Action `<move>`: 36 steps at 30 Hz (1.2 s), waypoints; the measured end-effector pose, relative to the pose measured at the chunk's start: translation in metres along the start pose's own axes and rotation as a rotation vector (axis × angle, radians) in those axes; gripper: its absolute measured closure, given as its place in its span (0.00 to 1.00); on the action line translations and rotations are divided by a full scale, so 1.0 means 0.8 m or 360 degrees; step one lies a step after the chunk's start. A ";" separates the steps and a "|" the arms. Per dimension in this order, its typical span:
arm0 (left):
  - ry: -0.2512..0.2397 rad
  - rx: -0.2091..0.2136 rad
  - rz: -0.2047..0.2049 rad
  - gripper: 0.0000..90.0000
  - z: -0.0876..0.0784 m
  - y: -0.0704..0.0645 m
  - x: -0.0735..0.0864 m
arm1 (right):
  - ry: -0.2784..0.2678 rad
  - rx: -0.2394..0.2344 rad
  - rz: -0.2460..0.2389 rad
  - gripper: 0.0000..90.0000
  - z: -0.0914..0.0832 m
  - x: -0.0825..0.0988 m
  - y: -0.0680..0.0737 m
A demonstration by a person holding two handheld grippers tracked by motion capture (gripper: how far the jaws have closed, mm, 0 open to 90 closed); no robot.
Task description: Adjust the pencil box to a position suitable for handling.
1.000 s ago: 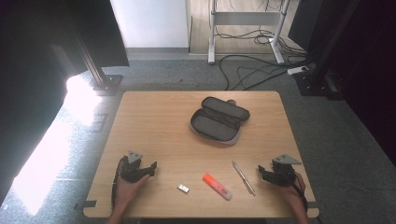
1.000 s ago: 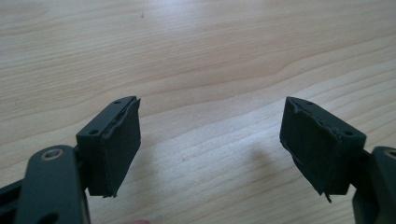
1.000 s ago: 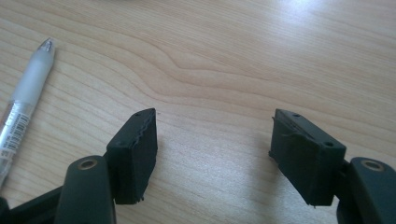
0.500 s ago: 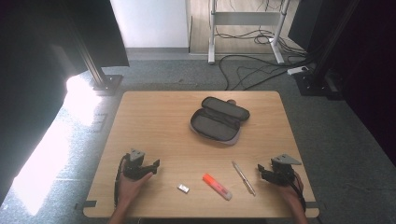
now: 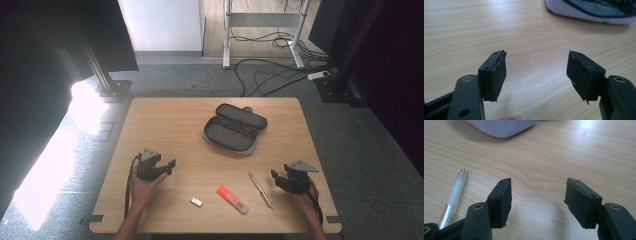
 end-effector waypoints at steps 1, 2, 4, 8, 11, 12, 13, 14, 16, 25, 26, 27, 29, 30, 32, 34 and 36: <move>0.0000 0.0010 0.0003 0.38 0.007 -0.004 -0.008 | -0.0009 -0.0011 0.0001 0.42 0.001 -0.002 0.001; -0.0001 0.0017 0.0000 0.38 0.010 -0.006 -0.011 | -0.0011 -0.0015 0.0001 0.42 0.002 -0.003 0.002; -0.0001 0.0000 0.0007 0.38 0.018 -0.012 -0.018 | -0.0015 -0.0027 -0.0014 0.42 0.002 -0.005 0.005; -0.0014 -0.0037 0.0004 0.37 0.027 -0.017 -0.029 | -0.0034 -0.0029 0.0009 0.43 0.001 -0.007 0.005; -0.0028 -0.0038 0.0007 0.37 0.035 -0.020 -0.040 | -0.0046 -0.0027 0.0037 0.43 -0.001 -0.008 0.001; -0.0053 -0.0036 0.0020 0.37 0.040 -0.021 -0.047 | -0.0059 -0.0022 0.0045 0.43 0.000 -0.010 -0.001; -0.0065 -0.0035 0.0019 0.37 0.042 -0.022 -0.050 | -0.0071 -0.0022 0.0050 0.43 0.000 -0.011 -0.001; -0.0065 -0.0035 0.0019 0.37 0.042 -0.022 -0.050 | -0.0071 -0.0022 0.0050 0.43 0.000 -0.011 -0.001; -0.0082 -0.0003 0.0006 0.37 0.049 -0.023 -0.057 | -0.0079 -0.0026 0.0067 0.43 0.002 -0.012 -0.002; -0.0019 0.0070 0.0047 0.36 0.078 -0.044 -0.076 | -0.0091 -0.0029 0.0040 0.44 0.009 -0.027 0.002; -0.0014 0.0076 0.0045 0.36 0.079 -0.045 -0.077 | -0.0100 -0.0034 0.0038 0.45 0.011 -0.030 0.002; -0.0008 0.0086 0.0045 0.36 0.080 -0.045 -0.079 | -0.0113 -0.0038 0.0043 0.45 0.012 -0.032 0.003; 0.0001 0.0098 0.0045 0.37 0.083 -0.045 -0.081 | -0.0124 -0.0052 0.0052 0.45 0.016 -0.038 0.004; 0.0001 0.0098 0.0045 0.37 0.083 -0.045 -0.081 | -0.0124 -0.0052 0.0052 0.45 0.016 -0.038 0.004; 0.0007 0.0129 0.0019 0.37 0.088 -0.043 -0.083 | -0.0120 -0.0056 0.0034 0.45 0.023 -0.045 0.007; 0.0021 0.0141 -0.0011 0.37 0.092 -0.040 -0.083 | -0.0121 -0.0055 0.0023 0.45 0.027 -0.049 0.009; 0.0042 0.0158 -0.0050 0.37 0.098 -0.036 -0.083 | -0.0110 -0.0061 0.0025 0.45 0.032 -0.052 0.010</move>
Point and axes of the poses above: each handheld gripper's, and its own axes: z roughly forward along the jaws, x roughly out of its underside, y roughly to its left, the point moved 1 cm from there along z, roughly forward along the jaws, and after that the axes turned 15 degrees about -z, right-handed, at the moved point
